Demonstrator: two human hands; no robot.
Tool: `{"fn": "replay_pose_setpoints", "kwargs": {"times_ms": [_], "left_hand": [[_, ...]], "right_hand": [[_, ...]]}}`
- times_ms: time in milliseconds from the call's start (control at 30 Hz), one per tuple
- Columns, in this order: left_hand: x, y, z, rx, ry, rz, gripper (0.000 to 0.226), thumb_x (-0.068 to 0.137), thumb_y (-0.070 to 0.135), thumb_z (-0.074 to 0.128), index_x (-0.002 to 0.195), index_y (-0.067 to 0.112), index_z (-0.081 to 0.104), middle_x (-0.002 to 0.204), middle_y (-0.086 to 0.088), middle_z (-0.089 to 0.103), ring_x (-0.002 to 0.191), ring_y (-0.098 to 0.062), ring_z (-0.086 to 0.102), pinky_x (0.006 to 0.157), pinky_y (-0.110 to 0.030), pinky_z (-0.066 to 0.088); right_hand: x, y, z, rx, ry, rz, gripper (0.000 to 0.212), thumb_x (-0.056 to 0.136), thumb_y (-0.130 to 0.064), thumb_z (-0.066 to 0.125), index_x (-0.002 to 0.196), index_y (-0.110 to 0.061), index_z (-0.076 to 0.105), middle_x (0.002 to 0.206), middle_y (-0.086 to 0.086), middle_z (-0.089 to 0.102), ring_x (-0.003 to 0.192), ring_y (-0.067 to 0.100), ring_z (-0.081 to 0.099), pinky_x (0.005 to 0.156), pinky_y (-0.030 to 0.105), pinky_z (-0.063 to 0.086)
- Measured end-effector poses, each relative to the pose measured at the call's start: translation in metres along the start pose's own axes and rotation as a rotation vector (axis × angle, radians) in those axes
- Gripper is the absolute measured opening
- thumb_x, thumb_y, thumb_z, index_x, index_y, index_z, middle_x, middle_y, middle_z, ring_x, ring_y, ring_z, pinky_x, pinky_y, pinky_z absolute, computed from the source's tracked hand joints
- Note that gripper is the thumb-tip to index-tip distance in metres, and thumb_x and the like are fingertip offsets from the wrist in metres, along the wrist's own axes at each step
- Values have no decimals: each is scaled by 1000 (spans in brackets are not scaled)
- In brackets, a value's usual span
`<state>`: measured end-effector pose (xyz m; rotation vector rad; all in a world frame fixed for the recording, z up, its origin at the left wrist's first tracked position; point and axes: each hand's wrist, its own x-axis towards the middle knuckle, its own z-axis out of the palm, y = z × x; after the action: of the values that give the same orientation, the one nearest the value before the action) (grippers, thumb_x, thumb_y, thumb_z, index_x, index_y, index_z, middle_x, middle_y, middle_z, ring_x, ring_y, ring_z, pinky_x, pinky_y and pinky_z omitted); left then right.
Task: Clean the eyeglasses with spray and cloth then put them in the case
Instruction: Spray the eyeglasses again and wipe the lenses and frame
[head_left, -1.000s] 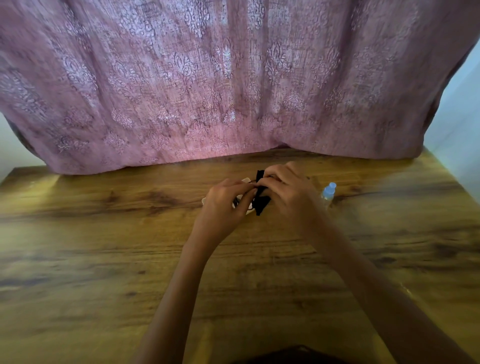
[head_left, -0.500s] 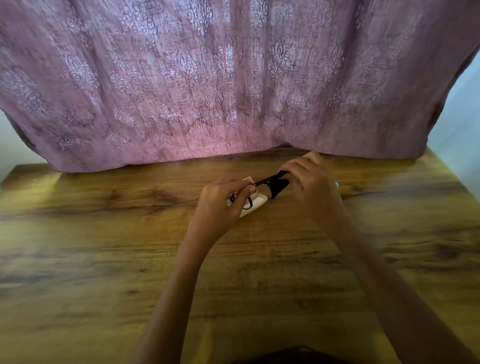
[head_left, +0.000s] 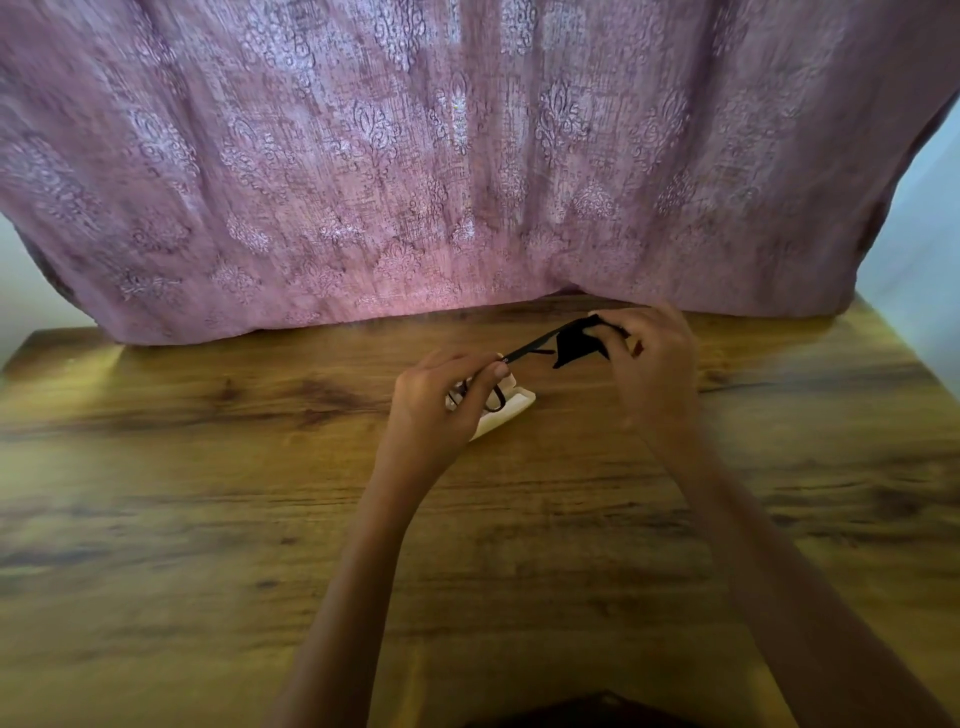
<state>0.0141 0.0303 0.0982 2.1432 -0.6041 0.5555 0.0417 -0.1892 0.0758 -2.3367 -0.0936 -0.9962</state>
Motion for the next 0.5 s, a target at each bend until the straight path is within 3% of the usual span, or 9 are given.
{"fn": "replay_pose_setpoints", "kwargs": {"times_ms": [167,267,333,433,500], "left_hand": [[-1,-3,-3,-9,8,-42,20,92,21,60,98,8,74,89,14,66,80,0,61,69,-6,43],[-1,-8,-7,-69,50,-148,15,93,18,61,99,13,74,86,12,70,77,-10,67,66,-26,53],[1,-10,-9,-98,52,-252,16,93,21,61,97,15,75,85,5,74,76,-19,68,69,-41,54],[6,-8,-7,-175,48,-414,17,92,30,61,94,22,75,83,3,75,80,-21,69,76,-45,55],[10,-9,-2,-205,54,-458,19,90,40,62,92,27,76,81,1,75,81,-21,70,79,-48,55]], "right_hand": [[-5,6,-2,40,24,79,17,82,-8,73,99,-3,75,88,8,73,80,20,61,66,24,47],[-8,5,-7,143,26,223,19,83,-12,74,102,-7,74,90,-1,67,79,14,60,66,9,43],[-10,0,-8,223,-36,339,22,83,-18,75,104,-11,74,93,-5,68,81,11,62,72,10,47],[-14,-15,-4,410,-237,508,24,82,-19,75,106,-16,73,90,-15,68,85,5,64,75,12,50],[-17,-28,-1,535,-308,526,22,81,-16,75,104,-17,73,89,-16,69,86,6,68,75,13,52]]}}
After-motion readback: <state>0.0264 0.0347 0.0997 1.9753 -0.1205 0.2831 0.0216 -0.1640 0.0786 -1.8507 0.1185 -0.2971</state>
